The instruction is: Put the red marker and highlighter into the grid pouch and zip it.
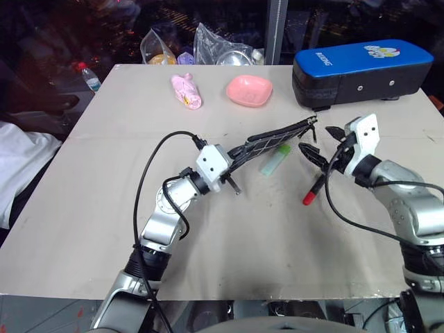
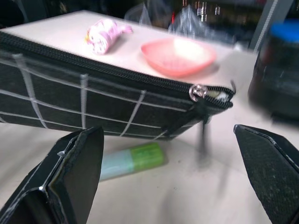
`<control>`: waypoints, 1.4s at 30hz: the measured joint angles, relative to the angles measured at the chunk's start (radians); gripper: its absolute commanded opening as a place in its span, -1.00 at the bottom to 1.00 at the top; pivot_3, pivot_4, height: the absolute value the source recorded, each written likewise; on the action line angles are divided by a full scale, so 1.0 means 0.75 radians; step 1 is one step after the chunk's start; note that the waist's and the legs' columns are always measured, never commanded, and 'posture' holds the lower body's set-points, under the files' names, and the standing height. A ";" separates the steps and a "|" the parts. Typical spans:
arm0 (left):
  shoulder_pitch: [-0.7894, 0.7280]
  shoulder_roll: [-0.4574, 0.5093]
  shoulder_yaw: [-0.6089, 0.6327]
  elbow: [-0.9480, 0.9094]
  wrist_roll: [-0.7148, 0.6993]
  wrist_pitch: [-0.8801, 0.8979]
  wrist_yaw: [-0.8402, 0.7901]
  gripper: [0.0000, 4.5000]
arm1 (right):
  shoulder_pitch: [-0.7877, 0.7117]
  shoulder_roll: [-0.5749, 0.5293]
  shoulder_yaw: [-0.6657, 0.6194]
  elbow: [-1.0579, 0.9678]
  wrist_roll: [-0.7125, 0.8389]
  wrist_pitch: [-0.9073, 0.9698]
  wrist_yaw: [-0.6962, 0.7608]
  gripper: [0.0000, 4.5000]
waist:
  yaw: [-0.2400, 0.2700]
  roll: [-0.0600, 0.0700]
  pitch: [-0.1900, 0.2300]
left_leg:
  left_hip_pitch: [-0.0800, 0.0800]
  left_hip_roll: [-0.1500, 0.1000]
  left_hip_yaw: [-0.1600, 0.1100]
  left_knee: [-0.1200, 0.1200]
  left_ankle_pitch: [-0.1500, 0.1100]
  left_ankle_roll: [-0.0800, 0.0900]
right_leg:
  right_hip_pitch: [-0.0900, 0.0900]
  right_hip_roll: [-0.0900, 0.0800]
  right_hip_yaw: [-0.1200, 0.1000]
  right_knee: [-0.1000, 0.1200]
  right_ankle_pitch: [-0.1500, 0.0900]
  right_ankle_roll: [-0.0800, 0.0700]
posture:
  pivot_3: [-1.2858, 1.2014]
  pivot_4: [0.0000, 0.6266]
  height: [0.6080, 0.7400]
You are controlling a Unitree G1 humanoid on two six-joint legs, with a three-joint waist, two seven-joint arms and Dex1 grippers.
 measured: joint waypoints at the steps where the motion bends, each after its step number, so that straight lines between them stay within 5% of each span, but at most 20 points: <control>1: 0.002 0.000 0.000 0.000 0.014 -0.007 -0.007 -0.98 | -0.016 0.000 -0.002 0.000 0.014 0.061 -0.015 1.00 | 0.001 0.000 0.000 | 0.000 0.000 0.000 0.000 -0.001 0.002 | 0.000 0.000 0.000 0.000 0.000 0.000 | 0.03 -0.52 0.96; 11: 0.020 -0.009 0.000 0.008 0.042 -0.047 -0.057 -0.98 | -0.156 -0.016 -0.022 0.082 0.099 0.333 -0.042 1.00 | -0.002 0.000 0.000 | 0.000 0.000 0.001 0.000 -0.003 0.005 | 0.000 0.000 0.001 0.000 0.000 0.000 | 0.03 -0.52 0.96; 35: 0.095 -0.008 0.003 0.012 0.066 -0.081 -0.089 -0.98 | -0.377 -0.066 0.091 0.441 -0.039 0.234 0.158 1.00 | -0.021 0.000 0.000 | -0.006 0.001 0.001 -0.002 -0.003 0.005 | -0.008 0.000 0.003 0.000 0.000 0.000 | 0.03 -0.52 0.96; 42: 0.095 -0.008 0.003 0.008 0.065 -0.079 -0.090 -1.00 | -0.379 -0.043 0.093 0.454 -0.065 0.208 0.174 -0.43 | -0.021 0.000 0.000 | -0.013 0.001 0.000 -0.001 -0.003 0.005 | -0.014 -0.001 0.003 0.000 0.000 0.000 | 0.03 -0.52 0.96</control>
